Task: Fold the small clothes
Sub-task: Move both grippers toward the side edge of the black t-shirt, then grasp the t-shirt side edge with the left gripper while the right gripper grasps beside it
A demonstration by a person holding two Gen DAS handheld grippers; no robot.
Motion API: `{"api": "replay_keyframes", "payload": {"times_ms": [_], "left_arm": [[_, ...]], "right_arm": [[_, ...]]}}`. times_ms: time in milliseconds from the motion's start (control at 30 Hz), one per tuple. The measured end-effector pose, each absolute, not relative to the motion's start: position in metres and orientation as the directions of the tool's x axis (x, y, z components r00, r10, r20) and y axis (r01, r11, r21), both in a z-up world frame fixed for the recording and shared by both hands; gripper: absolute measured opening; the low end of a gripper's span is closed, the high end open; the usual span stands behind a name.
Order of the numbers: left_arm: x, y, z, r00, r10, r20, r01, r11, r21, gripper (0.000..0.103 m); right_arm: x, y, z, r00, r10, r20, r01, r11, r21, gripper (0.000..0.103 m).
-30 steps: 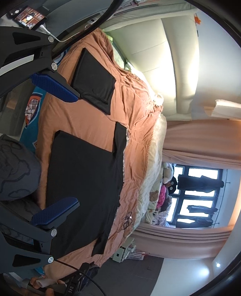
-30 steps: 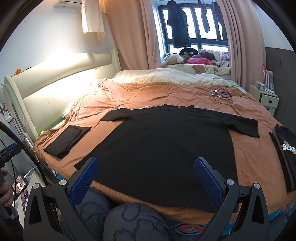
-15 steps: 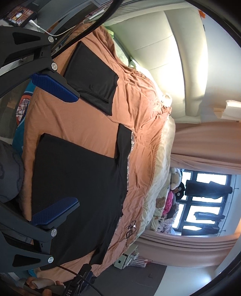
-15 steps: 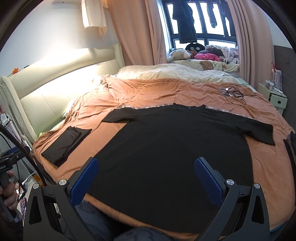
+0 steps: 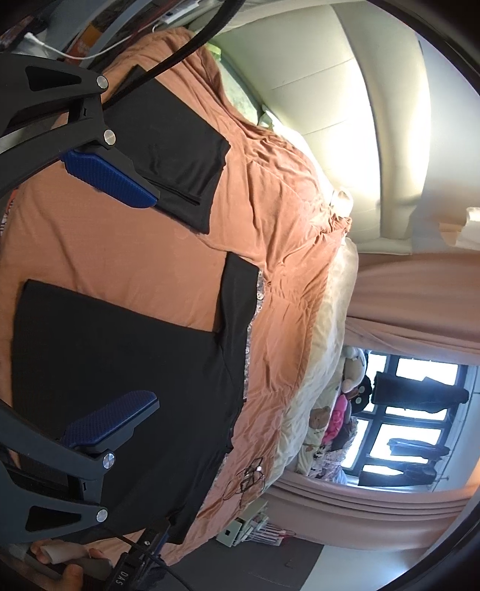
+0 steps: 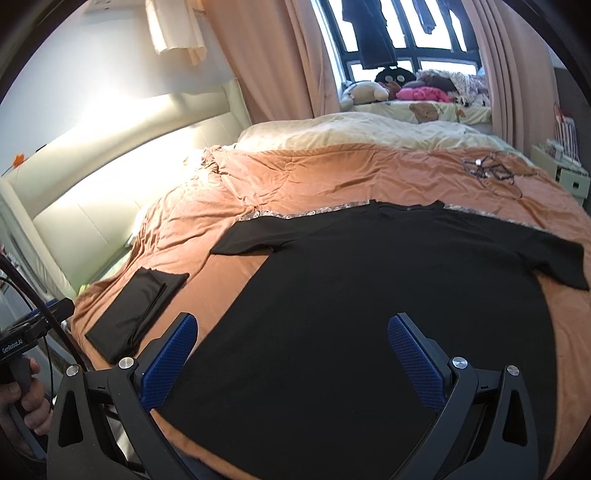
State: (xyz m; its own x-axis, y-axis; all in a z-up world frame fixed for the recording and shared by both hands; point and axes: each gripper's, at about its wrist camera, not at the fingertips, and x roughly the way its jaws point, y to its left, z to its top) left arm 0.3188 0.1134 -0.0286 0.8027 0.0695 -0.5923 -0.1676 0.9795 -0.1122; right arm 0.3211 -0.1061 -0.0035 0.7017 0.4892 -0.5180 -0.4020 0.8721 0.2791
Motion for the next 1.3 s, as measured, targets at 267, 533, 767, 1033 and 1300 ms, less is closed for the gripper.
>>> {"api": "replay_keyframes", "payload": {"times_ms": [267, 533, 767, 1033, 1300], "left_arm": [[0.377, 0.136, -0.035, 0.785, 0.012, -0.619, -0.125, 0.982, -0.140, 0.088], [0.441, 0.157, -0.042, 0.758, 0.002, -0.652, -0.104, 0.988, -0.118, 0.076], [0.499, 0.174, -0.064, 0.759, 0.022, -0.651, -0.144, 0.980, -0.135, 0.069], [0.565, 0.195, -0.098, 0.705, 0.016, -0.709, -0.179, 0.971, -0.156, 0.057], [0.622, 0.218, -0.131, 0.658, 0.025, -0.753, -0.194, 0.971, -0.138, 0.048]], "right_arm": [[0.380, -0.079, -0.023, 0.651, 0.516, -0.557, -0.361, 0.856, 0.371, 0.082], [0.440, -0.054, -0.036, 0.625, 0.543, -0.560, -0.328, 0.834, 0.443, 0.064], [0.489, -0.037, -0.051, 0.627, 0.523, -0.577, -0.248, 0.837, 0.488, 0.054], [0.549, -0.009, -0.067, 0.568, 0.574, -0.590, -0.203, 0.792, 0.575, 0.044], [0.613, 0.016, -0.097, 0.530, 0.595, -0.604, -0.178, 0.774, 0.607, 0.020]]}}
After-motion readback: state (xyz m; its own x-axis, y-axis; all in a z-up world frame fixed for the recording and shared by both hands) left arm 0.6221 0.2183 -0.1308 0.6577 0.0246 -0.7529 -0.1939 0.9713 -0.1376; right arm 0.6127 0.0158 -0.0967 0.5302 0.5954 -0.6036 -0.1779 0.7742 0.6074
